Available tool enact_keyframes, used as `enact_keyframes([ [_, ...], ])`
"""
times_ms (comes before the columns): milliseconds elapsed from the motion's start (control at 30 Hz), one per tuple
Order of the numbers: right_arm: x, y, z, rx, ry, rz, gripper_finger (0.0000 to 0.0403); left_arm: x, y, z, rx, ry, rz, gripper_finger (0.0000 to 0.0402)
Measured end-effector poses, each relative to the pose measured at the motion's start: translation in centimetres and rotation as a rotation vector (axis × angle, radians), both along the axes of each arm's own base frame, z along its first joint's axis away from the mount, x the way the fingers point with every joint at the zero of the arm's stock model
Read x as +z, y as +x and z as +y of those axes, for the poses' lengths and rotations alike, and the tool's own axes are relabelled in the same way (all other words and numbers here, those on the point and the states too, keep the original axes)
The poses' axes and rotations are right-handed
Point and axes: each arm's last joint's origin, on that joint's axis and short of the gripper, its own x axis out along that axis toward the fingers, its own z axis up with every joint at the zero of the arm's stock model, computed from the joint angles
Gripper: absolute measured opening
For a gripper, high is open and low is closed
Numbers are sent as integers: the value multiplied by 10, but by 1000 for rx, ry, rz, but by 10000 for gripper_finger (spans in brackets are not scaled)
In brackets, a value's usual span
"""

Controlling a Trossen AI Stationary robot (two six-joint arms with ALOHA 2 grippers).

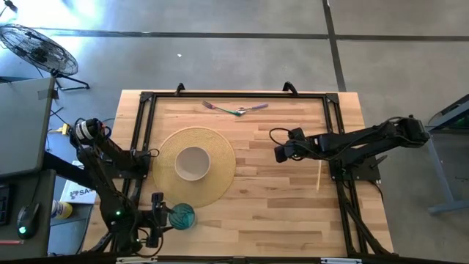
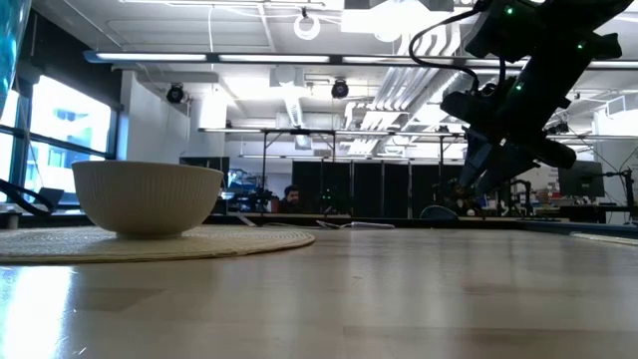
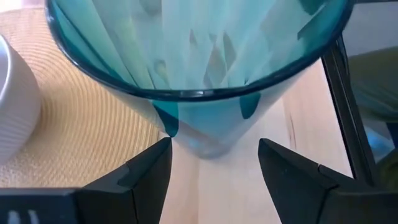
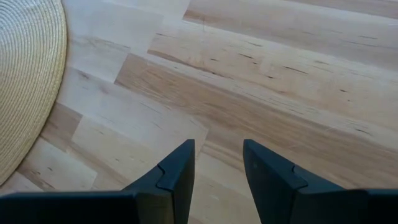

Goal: Pick & Place Utensil
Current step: Put the cup on the brown mat

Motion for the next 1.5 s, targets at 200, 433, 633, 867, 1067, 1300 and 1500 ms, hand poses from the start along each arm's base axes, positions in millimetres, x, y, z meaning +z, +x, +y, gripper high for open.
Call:
enact_keyframes([
  [200,0,0,0,0,0,-1,129,-8,3,-5,24,33,-47,234],
  [433,0,1,0,-1,-3,-9,129,-21,13,-6,103,11,-34,234],
  [633,2,3,0,0,-5,-35,129,-33,32,-2,140,-15,79,249],
  [867,3,4,0,4,-7,-48,129,-40,43,-6,117,12,20,319],
  [1067,2,4,0,8,-6,-47,129,-54,47,-9,173,84,-72,364],
  [1300,2,4,0,8,-6,-47,129,-68,54,-16,233,88,-185,375],
  [1500,3,4,0,8,-6,-48,129,-77,59,-21,286,46,-265,375],
])
